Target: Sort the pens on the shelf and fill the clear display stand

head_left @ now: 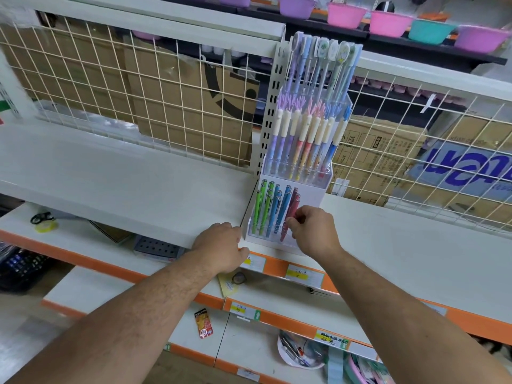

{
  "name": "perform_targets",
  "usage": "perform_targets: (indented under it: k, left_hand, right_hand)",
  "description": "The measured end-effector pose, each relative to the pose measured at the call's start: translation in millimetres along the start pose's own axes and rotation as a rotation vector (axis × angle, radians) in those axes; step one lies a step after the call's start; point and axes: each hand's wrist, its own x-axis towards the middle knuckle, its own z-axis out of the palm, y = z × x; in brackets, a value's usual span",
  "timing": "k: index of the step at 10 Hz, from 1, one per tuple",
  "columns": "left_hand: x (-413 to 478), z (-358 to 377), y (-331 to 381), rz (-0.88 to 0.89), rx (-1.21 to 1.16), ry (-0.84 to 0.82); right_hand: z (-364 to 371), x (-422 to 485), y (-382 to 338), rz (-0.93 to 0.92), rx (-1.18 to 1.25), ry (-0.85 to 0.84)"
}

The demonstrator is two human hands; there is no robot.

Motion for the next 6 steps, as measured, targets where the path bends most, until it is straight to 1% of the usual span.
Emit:
perform_targets:
  k: [2,6]
  left_hand:
    - [-1,0,1,-0.006,0.0,-0.007]
    - [-6,6,5,-0.04,0.007,-0.011]
  right_hand:
    - [2,-6,3,0.009,-0.038,-0.026]
    - [3,-29,17,-0.014,0.05,-0.011]
